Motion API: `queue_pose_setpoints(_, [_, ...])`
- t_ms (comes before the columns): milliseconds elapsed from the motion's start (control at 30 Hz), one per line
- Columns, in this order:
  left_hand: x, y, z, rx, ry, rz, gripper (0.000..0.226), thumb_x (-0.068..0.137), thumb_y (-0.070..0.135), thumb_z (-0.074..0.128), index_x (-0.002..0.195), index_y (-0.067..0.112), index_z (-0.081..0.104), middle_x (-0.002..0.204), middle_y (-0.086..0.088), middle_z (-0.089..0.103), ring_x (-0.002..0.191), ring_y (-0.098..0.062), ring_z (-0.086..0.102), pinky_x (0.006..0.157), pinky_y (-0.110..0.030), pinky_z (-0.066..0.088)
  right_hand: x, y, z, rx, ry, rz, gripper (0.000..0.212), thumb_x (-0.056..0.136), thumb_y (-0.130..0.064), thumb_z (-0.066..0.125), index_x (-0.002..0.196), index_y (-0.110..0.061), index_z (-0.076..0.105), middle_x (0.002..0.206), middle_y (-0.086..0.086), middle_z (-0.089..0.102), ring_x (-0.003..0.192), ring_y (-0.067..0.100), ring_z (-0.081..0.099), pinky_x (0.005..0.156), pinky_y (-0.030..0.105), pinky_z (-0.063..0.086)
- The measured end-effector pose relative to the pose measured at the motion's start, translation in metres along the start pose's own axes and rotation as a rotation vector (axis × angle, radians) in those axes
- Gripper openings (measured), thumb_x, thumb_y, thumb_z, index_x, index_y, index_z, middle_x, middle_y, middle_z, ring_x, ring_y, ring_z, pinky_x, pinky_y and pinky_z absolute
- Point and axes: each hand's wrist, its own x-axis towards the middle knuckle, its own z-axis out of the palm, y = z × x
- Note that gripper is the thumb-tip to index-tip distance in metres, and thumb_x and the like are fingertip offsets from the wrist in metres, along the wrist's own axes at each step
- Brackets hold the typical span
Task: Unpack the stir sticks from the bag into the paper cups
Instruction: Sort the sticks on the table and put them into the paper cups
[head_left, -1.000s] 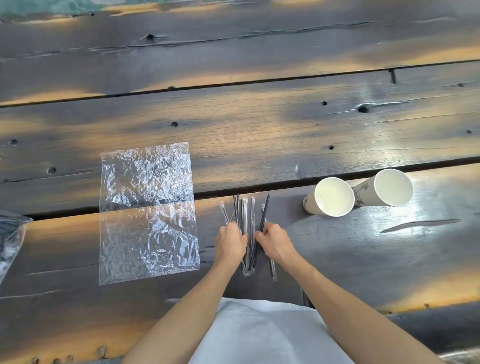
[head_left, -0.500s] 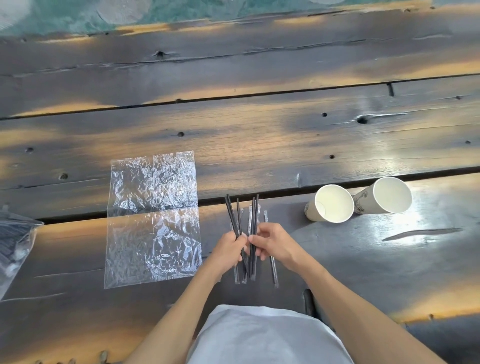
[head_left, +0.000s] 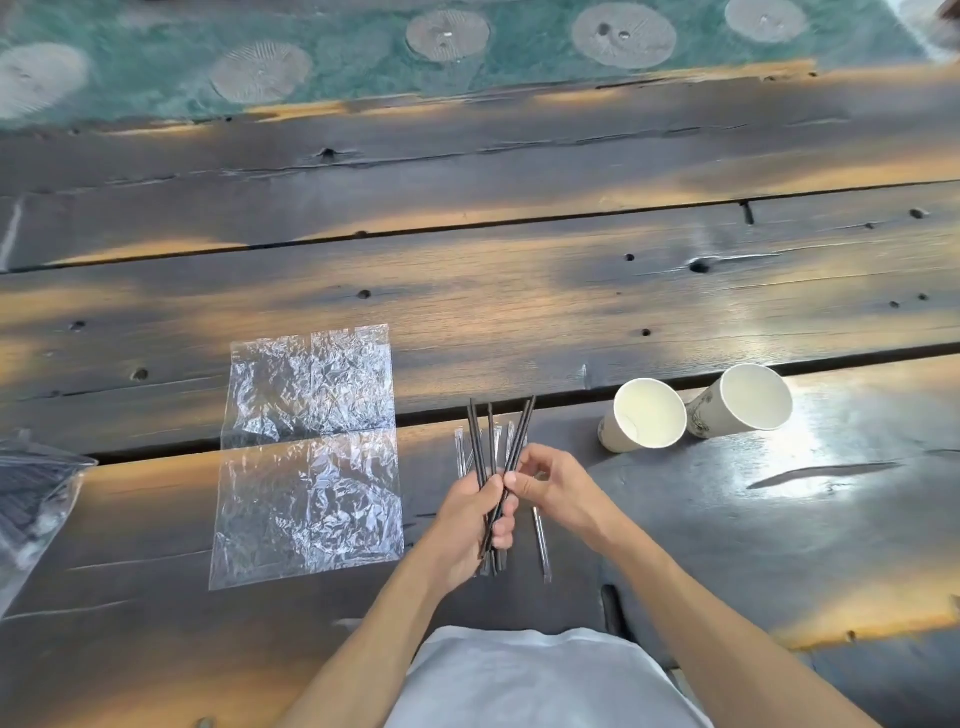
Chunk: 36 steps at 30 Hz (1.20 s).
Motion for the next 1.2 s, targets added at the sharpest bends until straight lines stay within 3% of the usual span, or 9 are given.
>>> queue_pose_setpoints(67, [-0.005, 0.004, -0.002, -0.008, -0.091, -0.028, 0.019, 0.106, 0.020, 0.041, 0.110, 0.003, 0.049, 0.066, -0.002, 0.046, 0.046, -0.007, 0.031, 0.038, -0.018, 0.025, -0.001, -0.009, -0.005, 0.116, 0.041, 0.066, 0.034, 0.097, -0.038, 0.060, 0.090, -0.005, 0.062, 0.064, -0.004, 0.056, 0.059, 0.012, 0.046, 0.054, 0.027, 0.038])
queue_pose_setpoints(167, [-0.013, 0.010, -0.003, 0.074, -0.257, -0.115, 0.028, 0.106, 0.027, 0.042, 0.111, 0.002, 0.053, 0.065, -0.002, 0.040, 0.044, -0.006, 0.026, 0.037, -0.017, 0.023, -0.001, -0.024, -0.018, 0.324, -0.014, 0.130, 0.030, 0.098, -0.041, 0.057, 0.095, -0.012, 0.066, 0.059, 0.001, 0.048, 0.048, 0.011, 0.036, 0.041, 0.022, 0.028])
queue_pose_setpoints(267, [-0.020, 0.020, 0.001, 0.181, -0.423, -0.202, 0.033, 0.105, 0.036, 0.044, 0.103, 0.004, 0.054, 0.066, -0.002, 0.036, 0.045, -0.006, 0.025, 0.039, -0.018, 0.021, -0.004, -0.035, -0.026, 0.323, -0.199, 0.124, 0.029, 0.093, -0.035, 0.066, 0.102, -0.007, 0.067, 0.065, 0.001, 0.043, 0.047, 0.008, 0.028, 0.037, 0.020, 0.017])
queue_pose_setpoints(333, [-0.022, 0.025, 0.006, 0.211, -0.463, -0.204, 0.035, 0.104, 0.038, 0.044, 0.101, 0.005, 0.054, 0.065, -0.003, 0.037, 0.045, -0.007, 0.028, 0.040, -0.019, 0.024, -0.007, -0.041, -0.027, 0.381, -0.259, 0.124, 0.016, 0.095, -0.024, 0.065, 0.089, -0.008, 0.063, 0.066, 0.002, 0.047, 0.042, 0.006, 0.031, 0.035, 0.019, 0.014])
queue_pose_setpoints(467, [-0.022, 0.025, 0.009, 0.238, -0.339, -0.078, 0.033, 0.100, 0.038, 0.051, 0.098, 0.006, 0.059, 0.063, -0.004, 0.046, 0.048, -0.011, 0.044, 0.049, -0.024, 0.037, -0.008, -0.057, -0.032, 0.421, -0.046, 0.032, 0.029, 0.098, -0.017, 0.061, 0.070, -0.016, 0.052, 0.059, -0.001, 0.050, 0.040, 0.007, 0.038, 0.033, 0.017, 0.017])
queue_pose_setpoints(600, [-0.020, 0.018, 0.007, 0.166, -0.109, 0.002, 0.035, 0.096, 0.039, 0.056, 0.096, 0.004, 0.060, 0.061, -0.002, 0.048, 0.045, -0.008, 0.038, 0.039, -0.017, 0.025, -0.011, -0.060, -0.039, 0.417, 0.105, -0.053, 0.026, 0.095, -0.014, 0.065, 0.073, -0.016, 0.051, 0.059, -0.001, 0.047, 0.043, 0.009, 0.039, 0.035, 0.017, 0.023])
queue_pose_setpoints(767, [-0.015, 0.010, 0.022, -0.090, -0.039, 0.051, 0.031, 0.085, 0.029, 0.066, 0.095, 0.002, 0.056, 0.071, -0.011, 0.057, 0.043, -0.007, 0.043, 0.030, -0.013, 0.022, -0.020, -0.049, -0.033, 0.440, 0.035, 0.003, 0.024, 0.090, -0.009, 0.070, 0.075, -0.015, 0.052, 0.059, -0.001, 0.049, 0.045, 0.009, 0.040, 0.036, 0.017, 0.026])
queue_pose_setpoints(1033, [-0.005, 0.010, 0.021, 0.110, 0.003, 0.152, 0.004, 0.088, 0.004, 0.070, 0.090, 0.001, 0.069, 0.074, -0.012, 0.064, 0.046, -0.008, 0.040, 0.034, -0.015, 0.025, -0.036, -0.039, -0.050, 0.603, 0.033, -0.022, 0.008, 0.092, -0.010, 0.065, 0.088, -0.005, 0.060, 0.072, 0.010, 0.059, 0.057, 0.018, 0.055, 0.046, 0.022, 0.044])
queue_pose_setpoints(1200, [-0.003, 0.004, 0.020, 0.255, -0.024, 0.150, 0.011, 0.089, 0.008, 0.071, 0.097, 0.000, 0.071, 0.073, -0.010, 0.067, 0.049, -0.011, 0.043, 0.041, -0.019, 0.029, -0.052, -0.035, -0.058, 0.492, 0.091, -0.076, 0.008, 0.094, -0.002, 0.062, 0.086, -0.001, 0.063, 0.072, 0.014, 0.060, 0.059, 0.022, 0.058, 0.054, 0.027, 0.049])
